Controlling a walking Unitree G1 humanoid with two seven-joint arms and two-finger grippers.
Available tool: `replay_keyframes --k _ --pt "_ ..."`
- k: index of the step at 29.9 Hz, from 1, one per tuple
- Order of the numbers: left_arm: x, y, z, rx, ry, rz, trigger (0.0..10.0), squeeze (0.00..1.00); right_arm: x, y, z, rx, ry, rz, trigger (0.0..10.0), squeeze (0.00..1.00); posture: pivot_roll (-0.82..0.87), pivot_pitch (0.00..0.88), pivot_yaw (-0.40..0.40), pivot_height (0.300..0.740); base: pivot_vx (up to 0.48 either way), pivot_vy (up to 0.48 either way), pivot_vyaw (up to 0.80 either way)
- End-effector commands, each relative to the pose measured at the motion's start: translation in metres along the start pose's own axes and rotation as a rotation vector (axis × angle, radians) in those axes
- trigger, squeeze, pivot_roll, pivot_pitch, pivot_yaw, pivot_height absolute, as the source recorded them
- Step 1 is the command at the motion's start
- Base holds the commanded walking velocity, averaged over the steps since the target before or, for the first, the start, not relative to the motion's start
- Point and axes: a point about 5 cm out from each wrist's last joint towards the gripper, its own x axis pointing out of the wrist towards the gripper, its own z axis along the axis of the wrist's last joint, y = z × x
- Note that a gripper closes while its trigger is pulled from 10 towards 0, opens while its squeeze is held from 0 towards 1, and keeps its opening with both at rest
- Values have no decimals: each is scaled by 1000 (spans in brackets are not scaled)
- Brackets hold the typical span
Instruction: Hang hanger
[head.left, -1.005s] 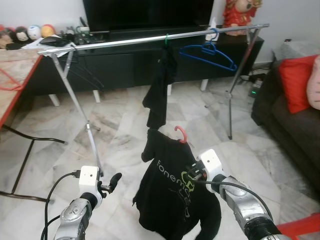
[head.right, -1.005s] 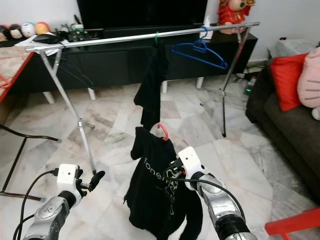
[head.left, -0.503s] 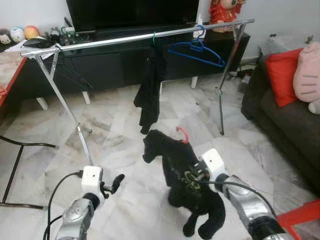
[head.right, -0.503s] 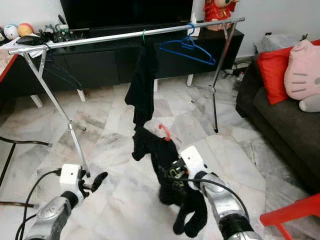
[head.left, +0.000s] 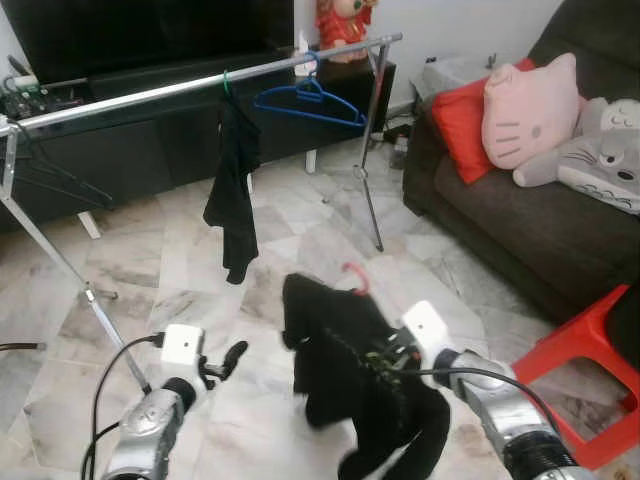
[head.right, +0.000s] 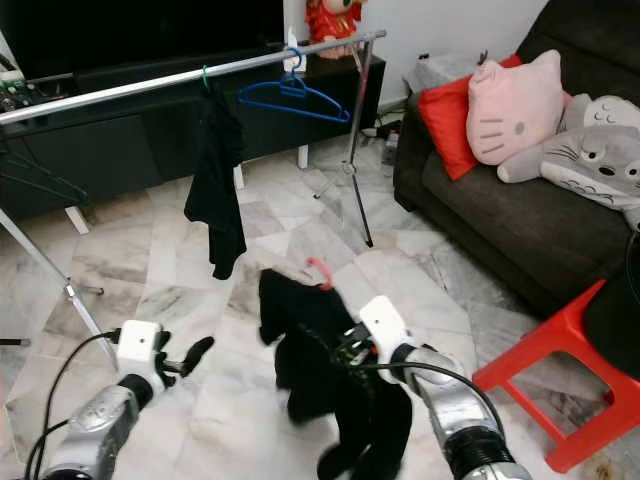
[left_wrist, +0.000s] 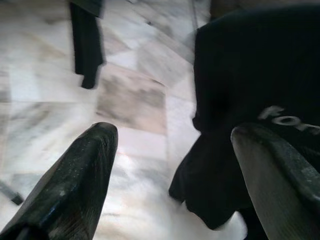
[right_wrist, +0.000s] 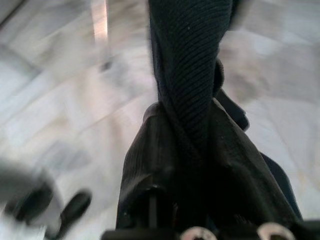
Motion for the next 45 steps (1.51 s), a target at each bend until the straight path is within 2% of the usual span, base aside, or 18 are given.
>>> replay_keyframes --k 1,2,3,4,8,10,11,14,17,22,25,33,36,43,44,45 --pt "2 -8 1 27 29 -96 10000 0 -8 -7 16 -106 -31 65 10000 0 -33 0 -8 740 0 0 0" --pt "2 -11 3 56 48 -165 10000 0 -15 -10 18 -143 -17 123 10000 0 -34 0 -9 740 0 0 0" --pt "2 -11 3 56 48 -165 10000 0 -15 -10 18 -143 -17 123 10000 0 -34 0 -9 740 0 0 0" --pt "1 -14 3 75 72 -223 10000 0 -22 -12 19 -165 -5 184 10000 0 -35 0 -9 740 0 0 0" --pt "1 -15 3 89 89 -271 10000 0 -28 -14 20 -190 15 244 10000 0 -33 0 -12 740 0 0 0" --pt "0 -16 5 105 107 -335 10000 0 -35 -17 20 -228 58 304 10000 0 -30 0 -15 740 0 0 0" --pt "-4 -18 4 121 135 -405 10000 0 -40 -22 21 -264 91 321 10000 0 -32 0 -16 740 0 0 0" --pt "-7 -20 3 127 161 -452 10000 0 -42 -24 22 -275 102 330 10000 0 -31 0 -17 740 0 0 0" --pt "-11 -17 -1 169 205 -488 10000 0 -46 -26 29 -288 89 355 10000 0 -31 0 -16 740 0 0 0" --pt "-16 -16 -4 177 250 -548 10000 0 -50 -26 37 -310 73 392 10000 0 -38 0 -14 740 0 0 0" --pt "-14 -14 -5 236 266 -534 10000 0 -54 -23 45 -319 46 449 10000 0 -37 0 -11 740 0 0 0" --pt "-4 -17 -2 244 242 -493 10000 0 -59 -19 51 -327 25 508 10000 0 -44 0 -11 740 0 0 0" --pt "-3 -20 -6 235 257 -514 10000 0 -60 -19 53 -326 19 515 10000 0 -48 0 -11 740 0 0 0" --pt "-7 -24 -17 288 331 -560 9882 0 -61 -23 53 -324 25 496 10000 0 -49 0 -11 740 0 0 0" --pt "-7 -24 -18 290 336 -563 4627 0 -61 -23 53 -324 25 496 10000 0 -49 0 -11 740 0 0 0" --pt "-7 -23 -18 289 331 -552 1176 0 -61 -23 54 -322 22 496 10000 0 -49 0 -11 740 0 0 0"
